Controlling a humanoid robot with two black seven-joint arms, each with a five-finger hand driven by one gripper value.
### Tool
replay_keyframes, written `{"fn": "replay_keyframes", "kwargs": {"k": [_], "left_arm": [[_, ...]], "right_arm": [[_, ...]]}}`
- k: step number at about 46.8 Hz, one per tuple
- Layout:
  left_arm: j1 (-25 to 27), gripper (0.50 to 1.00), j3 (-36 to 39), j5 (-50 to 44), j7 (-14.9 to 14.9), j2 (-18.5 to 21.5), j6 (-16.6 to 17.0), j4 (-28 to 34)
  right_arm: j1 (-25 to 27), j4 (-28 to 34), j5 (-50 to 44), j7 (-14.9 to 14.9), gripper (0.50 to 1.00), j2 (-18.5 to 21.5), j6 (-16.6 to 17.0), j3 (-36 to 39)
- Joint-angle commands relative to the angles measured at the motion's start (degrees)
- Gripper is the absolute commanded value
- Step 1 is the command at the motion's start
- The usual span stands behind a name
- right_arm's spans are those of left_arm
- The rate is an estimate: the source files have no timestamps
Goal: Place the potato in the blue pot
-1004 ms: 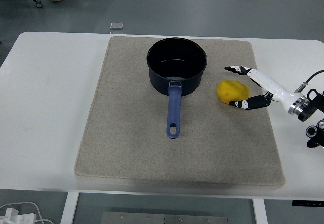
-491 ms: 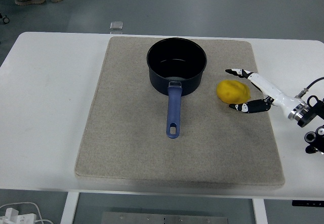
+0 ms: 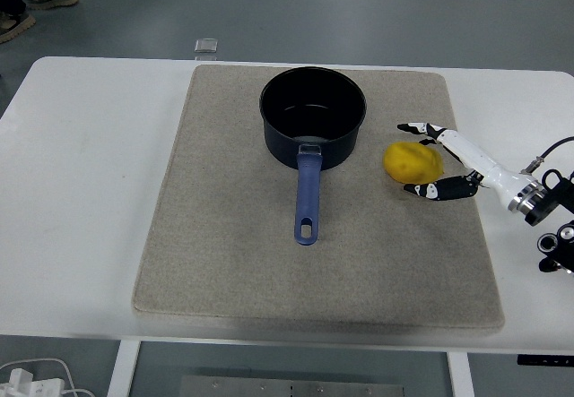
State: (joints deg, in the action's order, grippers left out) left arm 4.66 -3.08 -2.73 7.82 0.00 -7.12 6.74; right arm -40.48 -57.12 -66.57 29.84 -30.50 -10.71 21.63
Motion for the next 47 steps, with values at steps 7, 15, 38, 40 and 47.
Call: {"fn": "replay_keyframes", "kwargs": {"k": [7, 15, 38, 40, 47], "left_arm": [[0.00, 0.999, 0.00, 0.00, 0.00, 0.00, 0.00, 0.29], [0.00, 0.999, 0.00, 0.00, 0.00, 0.00, 0.00, 0.29], [0.00, 0.999, 0.00, 0.00, 0.00, 0.00, 0.00, 0.38], [0.00, 0.999, 0.00, 0.00, 0.00, 0.00, 0.00, 0.38], [0.00, 0.999, 0.00, 0.00, 0.00, 0.00, 0.00, 0.38]], "right_arm": [[-0.48, 0.70, 0.03, -0.14, 0.515, 0.09, 0.43, -0.09], [-0.65, 0.96, 0.03, -0.22, 0.500, 0.97, 0.61, -0.09], [-0.65, 1.40, 0.03, -0.84, 0.500, 3.16, 1.14, -0.09], [-0.65, 1.49, 0.12, -0.84, 0.500, 3.16, 1.13, -0.09], [-0.83, 2.28, 0.47, -1.98, 0.500, 4.13, 1.22, -0.09]]}}
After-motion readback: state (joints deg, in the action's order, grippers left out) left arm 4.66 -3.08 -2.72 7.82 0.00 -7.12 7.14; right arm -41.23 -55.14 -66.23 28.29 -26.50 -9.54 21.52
